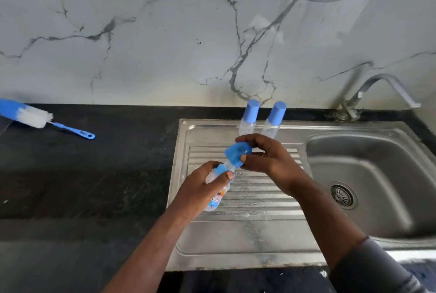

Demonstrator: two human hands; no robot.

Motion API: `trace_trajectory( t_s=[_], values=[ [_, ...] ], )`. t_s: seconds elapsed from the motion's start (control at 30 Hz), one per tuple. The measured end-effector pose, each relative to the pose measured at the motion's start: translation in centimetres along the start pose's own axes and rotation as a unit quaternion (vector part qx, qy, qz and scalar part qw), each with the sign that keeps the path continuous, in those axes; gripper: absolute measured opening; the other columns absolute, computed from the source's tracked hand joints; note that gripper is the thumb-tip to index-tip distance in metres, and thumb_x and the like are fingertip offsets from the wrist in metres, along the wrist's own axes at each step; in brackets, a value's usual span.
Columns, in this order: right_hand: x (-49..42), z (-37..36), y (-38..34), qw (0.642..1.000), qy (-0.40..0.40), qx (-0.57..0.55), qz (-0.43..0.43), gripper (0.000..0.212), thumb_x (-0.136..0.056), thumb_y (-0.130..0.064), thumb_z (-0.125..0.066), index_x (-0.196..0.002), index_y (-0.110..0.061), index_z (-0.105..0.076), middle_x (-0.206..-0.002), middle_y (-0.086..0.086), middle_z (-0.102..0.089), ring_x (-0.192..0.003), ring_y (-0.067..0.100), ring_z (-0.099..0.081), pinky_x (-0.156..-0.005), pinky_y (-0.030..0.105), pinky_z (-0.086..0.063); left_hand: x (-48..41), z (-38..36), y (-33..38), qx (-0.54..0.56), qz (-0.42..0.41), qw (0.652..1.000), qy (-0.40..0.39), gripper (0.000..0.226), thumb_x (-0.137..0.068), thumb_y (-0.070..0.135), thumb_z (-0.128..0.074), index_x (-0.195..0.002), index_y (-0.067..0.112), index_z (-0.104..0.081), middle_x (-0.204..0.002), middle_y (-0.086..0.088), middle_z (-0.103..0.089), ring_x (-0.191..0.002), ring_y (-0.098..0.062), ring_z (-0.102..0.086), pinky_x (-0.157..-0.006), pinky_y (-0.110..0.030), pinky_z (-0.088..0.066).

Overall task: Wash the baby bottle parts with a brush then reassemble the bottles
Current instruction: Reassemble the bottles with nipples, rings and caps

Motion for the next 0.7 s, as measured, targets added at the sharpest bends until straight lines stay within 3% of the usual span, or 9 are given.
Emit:
trace_trajectory(
  t_s=[0.1, 0.47, 0.7],
  values=[
    [1.2, 0.7, -0.4, 0.997, -0.036, 0.072, 0.003, 0.044, -0.088, -0.002, -0.07, -0.125, -0.027, -0.067, -0.119, -0.003, -0.068, -0.103, 0.021, -0.071, -0.095, 0.043, -0.058, 0.2, -0.7, 0.8, -0.039, -0.016, 0.999, -0.019, 0.044, -0.074, 0.076, -0.064, -0.105, 0.045, -0.065, -0.091, 0.006, -0.075, -0.083, -0.015, -0.073, -0.088, -0.052, -0.058],
    [3.1, 2.2, -2.4, 0.988, -0.073, 0.136, 0.022, 0.048, -0.092, 0.0, -0.067, -0.133, -0.026, -0.063, -0.128, -0.006, -0.066, -0.11, 0.017, -0.068, -0.1, 0.041, -0.055, 1.7, -0.4, 3.8, -0.1, -0.051, 0.993, -0.048, 0.058, -0.064, 0.075, -0.071, -0.104, 0.034, -0.066, -0.09, 0.008, -0.074, -0.084, -0.011, -0.072, -0.085, -0.049, -0.059],
    [3.2, 1.6, -3.6, 0.973, -0.088, 0.211, 0.037, 0.05, -0.09, -0.002, -0.071, -0.132, -0.027, -0.062, -0.125, -0.015, -0.066, -0.104, 0.006, -0.069, -0.095, 0.023, -0.055, 1.9, 0.0, 4.6, -0.185, -0.06, 0.98, -0.035, 0.053, -0.073, 0.076, -0.067, -0.105, 0.034, -0.063, -0.088, 0.009, -0.072, -0.084, -0.007, -0.069, -0.086, -0.041, -0.059]
  ],
)
Point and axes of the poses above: each hand's wrist, its own x-axis away from the middle knuckle, its own z-axis out of the back of the hand, y = z × x, the point moved 1 cm from there along -x, towards the middle knuckle
